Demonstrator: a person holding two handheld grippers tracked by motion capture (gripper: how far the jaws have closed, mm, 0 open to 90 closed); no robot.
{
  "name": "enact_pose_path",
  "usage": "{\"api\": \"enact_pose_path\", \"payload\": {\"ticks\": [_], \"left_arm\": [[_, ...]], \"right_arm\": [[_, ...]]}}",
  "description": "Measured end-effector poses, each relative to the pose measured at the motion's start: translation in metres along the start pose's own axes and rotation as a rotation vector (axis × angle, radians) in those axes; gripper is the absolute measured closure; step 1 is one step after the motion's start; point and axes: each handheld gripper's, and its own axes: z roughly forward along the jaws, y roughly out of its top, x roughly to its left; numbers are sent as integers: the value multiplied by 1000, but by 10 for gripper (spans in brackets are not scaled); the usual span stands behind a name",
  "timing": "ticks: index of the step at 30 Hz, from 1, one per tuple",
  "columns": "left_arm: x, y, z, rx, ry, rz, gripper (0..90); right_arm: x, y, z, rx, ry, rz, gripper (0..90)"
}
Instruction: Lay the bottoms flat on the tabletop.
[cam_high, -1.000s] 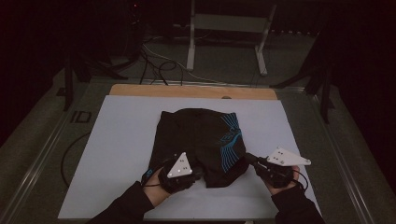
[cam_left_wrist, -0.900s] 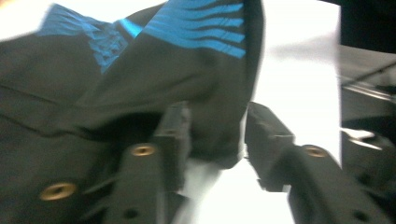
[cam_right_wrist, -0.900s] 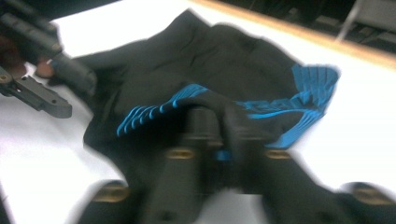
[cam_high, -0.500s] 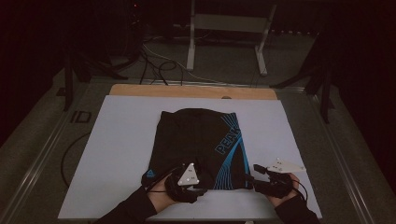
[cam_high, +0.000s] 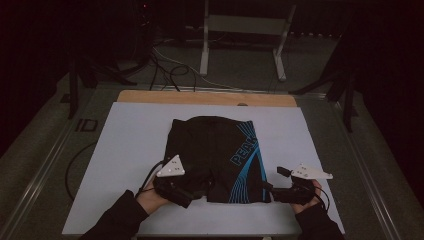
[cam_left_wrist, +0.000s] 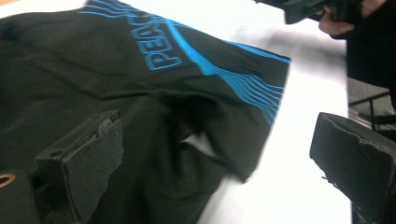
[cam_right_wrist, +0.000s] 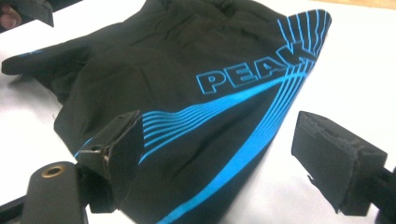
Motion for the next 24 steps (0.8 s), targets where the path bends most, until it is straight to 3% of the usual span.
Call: {"api": "enact_pose_path", "payload": {"ticks": [2,7,17,20,21,24], "left_arm": [[9,-1,-7,-17,8,-23,38],[29,-4,-20,-7,44,-22,34],[54,-8,-24,6,68,-53,34],[59,-8,-23,8,81,-59,34],[65,-9,-23,11,91,-69,34],[75,-9,-21,14,114,-78,35]], "right_arm": [[-2,2,2,-1,1,-1,162],[-8,9,9,-12,4,5,160],[-18,27,24,-21,-5,-2,156],[-21,31,29,-24,-6,-1,155],[-27,38,38,-32,-8,8,147],[-30,43,45,-33,-8,6,141]]}}
